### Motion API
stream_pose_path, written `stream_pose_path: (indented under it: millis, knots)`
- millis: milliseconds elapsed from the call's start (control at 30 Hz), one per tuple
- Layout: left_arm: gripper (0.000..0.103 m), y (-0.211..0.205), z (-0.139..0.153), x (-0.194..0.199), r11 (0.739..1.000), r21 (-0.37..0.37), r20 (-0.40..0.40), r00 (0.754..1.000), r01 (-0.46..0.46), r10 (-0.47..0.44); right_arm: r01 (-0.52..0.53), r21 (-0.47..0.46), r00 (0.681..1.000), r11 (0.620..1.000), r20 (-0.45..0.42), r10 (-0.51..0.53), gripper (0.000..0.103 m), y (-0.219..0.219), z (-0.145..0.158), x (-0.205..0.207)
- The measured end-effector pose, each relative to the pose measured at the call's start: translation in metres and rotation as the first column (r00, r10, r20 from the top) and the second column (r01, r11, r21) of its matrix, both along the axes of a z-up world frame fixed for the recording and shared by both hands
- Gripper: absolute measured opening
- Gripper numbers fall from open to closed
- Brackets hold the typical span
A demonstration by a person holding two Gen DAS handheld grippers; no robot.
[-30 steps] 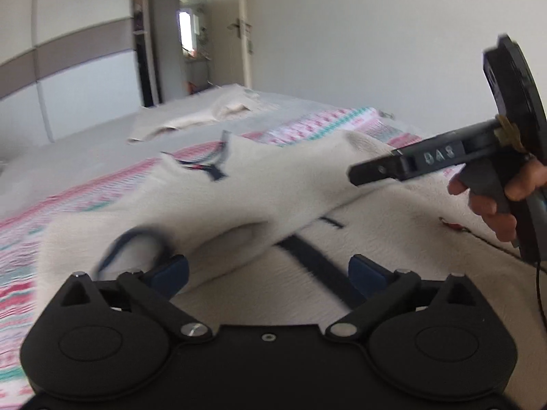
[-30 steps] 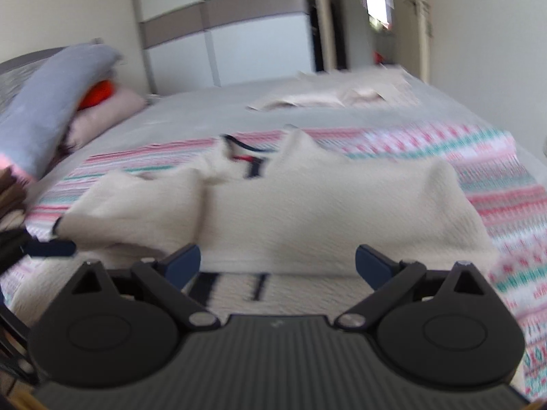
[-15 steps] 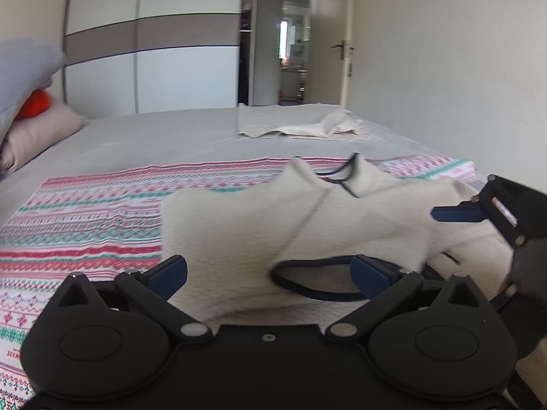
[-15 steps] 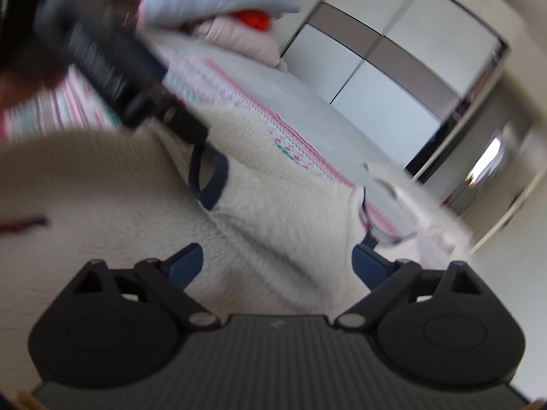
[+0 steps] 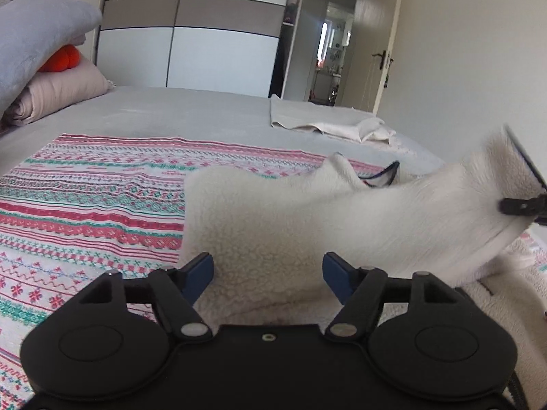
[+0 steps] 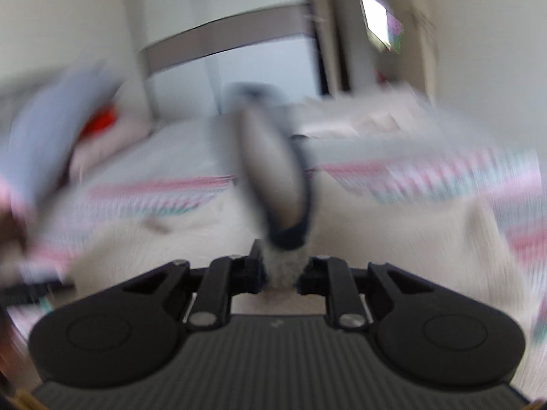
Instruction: Fold large clothes
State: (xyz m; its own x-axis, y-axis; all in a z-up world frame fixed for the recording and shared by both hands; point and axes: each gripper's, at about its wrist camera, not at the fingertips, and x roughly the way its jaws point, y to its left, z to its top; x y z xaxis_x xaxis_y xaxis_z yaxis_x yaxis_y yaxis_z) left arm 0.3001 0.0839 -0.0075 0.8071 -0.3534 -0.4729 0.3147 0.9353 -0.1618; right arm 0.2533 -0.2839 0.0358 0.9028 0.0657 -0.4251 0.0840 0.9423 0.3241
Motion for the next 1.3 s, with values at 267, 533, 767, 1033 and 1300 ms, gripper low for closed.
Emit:
stream_pose_path:
  millis: [267,533,767,1033,1300]
  knots:
    - [0.069,-0.01,-0.001,-0.001,0.999,0.047,0.028,0.999,0.021,-0.022,0.113,0.542,0.994,0.833,-0.058,-0.097,0.067,-0.107,-0.078,-0.019]
    - [0.056,0.007,0.003,0.004,0.988,-0.087,0.135,0.982,-0.125,0.136,0.085,0.16,0.993,0.983,-0.089,-0.072,0.012,-0.063,-0.038,0.021]
    - [0.043,-0.023,-0.03,0.021,0.994,0.099,-0.004,0.999,-0.043,0.044,0.161,-0.022,0.986,0.987,0.039,-0.16,0.011,-0.071,-0.013,0.016]
    - [0.043,-0.035,-0.034,0.017,0.984,0.173,0.03,0.999,-0.037,0.032,0.195,-0.127,0.971,0.973,-0.111,-0.21,0.017,-0.067,-0.074,0.029]
    - [0.05,-0.032,-0.003,0.008,0.997,0.083,-0.01,1.0,-0.002,0.003,0.135,-0.194,0.983,0.972,-0.1,-0.157,0.065,-0.056,-0.037,-0.013]
